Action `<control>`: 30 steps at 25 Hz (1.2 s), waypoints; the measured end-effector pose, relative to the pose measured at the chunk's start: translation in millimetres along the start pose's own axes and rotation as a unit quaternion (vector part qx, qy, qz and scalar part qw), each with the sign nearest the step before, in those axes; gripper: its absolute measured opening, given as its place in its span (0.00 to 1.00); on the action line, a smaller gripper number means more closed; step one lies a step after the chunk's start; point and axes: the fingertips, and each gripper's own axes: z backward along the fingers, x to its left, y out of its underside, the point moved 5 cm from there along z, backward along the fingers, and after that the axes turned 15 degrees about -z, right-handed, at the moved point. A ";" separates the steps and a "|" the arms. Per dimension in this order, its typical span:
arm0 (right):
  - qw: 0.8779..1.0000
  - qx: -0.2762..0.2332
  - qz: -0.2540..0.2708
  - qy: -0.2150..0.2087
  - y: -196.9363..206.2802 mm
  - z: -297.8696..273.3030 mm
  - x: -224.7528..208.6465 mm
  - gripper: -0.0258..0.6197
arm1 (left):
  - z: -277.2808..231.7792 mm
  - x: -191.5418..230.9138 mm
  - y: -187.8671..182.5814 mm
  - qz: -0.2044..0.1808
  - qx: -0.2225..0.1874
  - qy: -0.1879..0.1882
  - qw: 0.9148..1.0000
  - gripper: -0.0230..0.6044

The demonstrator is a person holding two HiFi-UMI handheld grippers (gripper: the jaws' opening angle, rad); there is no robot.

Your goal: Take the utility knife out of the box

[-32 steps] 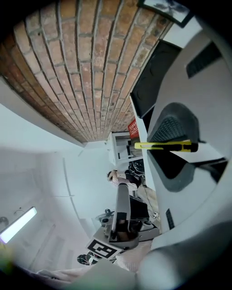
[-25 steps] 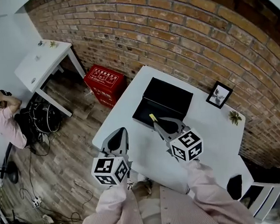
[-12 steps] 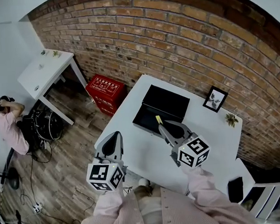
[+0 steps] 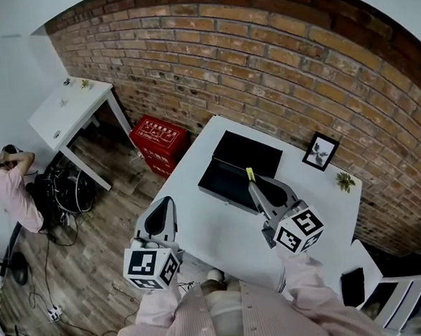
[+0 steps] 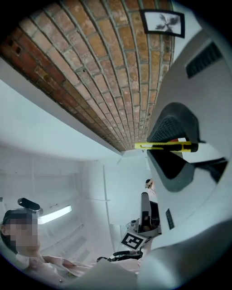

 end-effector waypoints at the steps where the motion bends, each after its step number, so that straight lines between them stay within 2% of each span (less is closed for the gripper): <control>1: 1.000 -0.006 0.003 0.000 -3.5 1.5 0.0 0.12 | 1.1 1.7 -2.2 -0.001 -0.003 -0.003 1.000 0.02; 11: 0.998 -0.056 0.009 0.013 -26.1 19.2 -3.7 0.12 | 11.1 11.8 -13.9 -0.012 -0.020 -0.034 0.999 0.02; 30: 0.998 -0.053 0.031 0.018 -23.7 20.3 -2.5 0.12 | 9.8 11.8 -4.7 -0.009 -0.007 -0.036 0.999 0.02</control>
